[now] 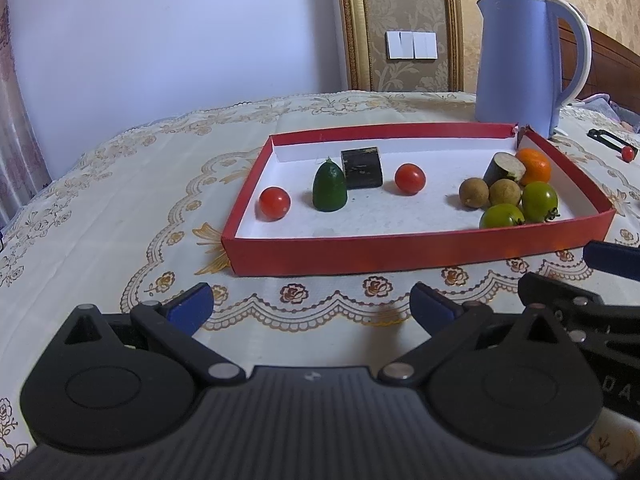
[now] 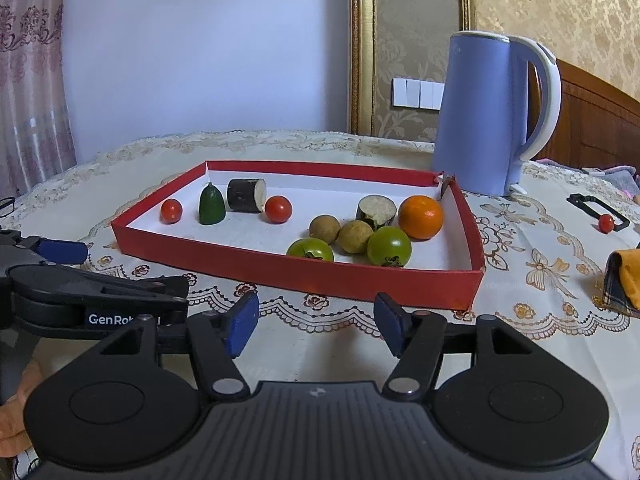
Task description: Organize fruits
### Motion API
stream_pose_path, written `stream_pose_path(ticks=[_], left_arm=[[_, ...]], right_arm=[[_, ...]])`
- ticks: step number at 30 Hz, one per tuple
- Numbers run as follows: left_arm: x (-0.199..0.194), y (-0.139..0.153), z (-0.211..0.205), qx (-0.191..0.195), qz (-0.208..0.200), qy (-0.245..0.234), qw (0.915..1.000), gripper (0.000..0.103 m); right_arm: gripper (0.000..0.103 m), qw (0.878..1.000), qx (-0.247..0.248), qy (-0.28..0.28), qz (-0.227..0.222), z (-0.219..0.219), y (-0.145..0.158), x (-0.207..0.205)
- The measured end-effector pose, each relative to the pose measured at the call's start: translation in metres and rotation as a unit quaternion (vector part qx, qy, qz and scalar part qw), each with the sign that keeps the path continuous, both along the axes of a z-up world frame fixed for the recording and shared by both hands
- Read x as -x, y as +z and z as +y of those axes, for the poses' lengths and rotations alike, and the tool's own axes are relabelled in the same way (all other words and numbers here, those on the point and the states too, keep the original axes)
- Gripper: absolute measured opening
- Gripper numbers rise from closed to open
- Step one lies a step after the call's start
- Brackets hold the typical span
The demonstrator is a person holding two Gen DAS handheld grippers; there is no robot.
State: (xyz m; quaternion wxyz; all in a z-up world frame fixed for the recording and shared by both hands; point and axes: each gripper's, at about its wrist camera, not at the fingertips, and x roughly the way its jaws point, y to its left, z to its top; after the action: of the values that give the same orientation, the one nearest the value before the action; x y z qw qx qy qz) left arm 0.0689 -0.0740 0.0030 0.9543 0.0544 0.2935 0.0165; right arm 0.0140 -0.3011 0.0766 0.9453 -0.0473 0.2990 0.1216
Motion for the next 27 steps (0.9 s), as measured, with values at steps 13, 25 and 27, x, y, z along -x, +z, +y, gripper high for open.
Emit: stream_pose_path(ticks=[13,25,27], left_arm=[[0.0015,0.0010,0.0022,0.005,0.000,0.005,1.0000,0.103],[0.0013,0.0008,0.0035,0.004,-0.002,0.013,0.9999,0.103],[0.0009,0.0009,0.0048,0.009,-0.001,0.014,0.9999,0.103]], right_arm=[[0.081,1.000,0.004,-0.006,0.006,-0.0003,-0.0008,-0.0019],[0.096,1.000,0.011,-0.020,0.015,-0.0011,-0.0033,-0.0052],[0.099,0.999,0.015,-0.030,0.020,-0.0014,-0.0044,-0.0072]])
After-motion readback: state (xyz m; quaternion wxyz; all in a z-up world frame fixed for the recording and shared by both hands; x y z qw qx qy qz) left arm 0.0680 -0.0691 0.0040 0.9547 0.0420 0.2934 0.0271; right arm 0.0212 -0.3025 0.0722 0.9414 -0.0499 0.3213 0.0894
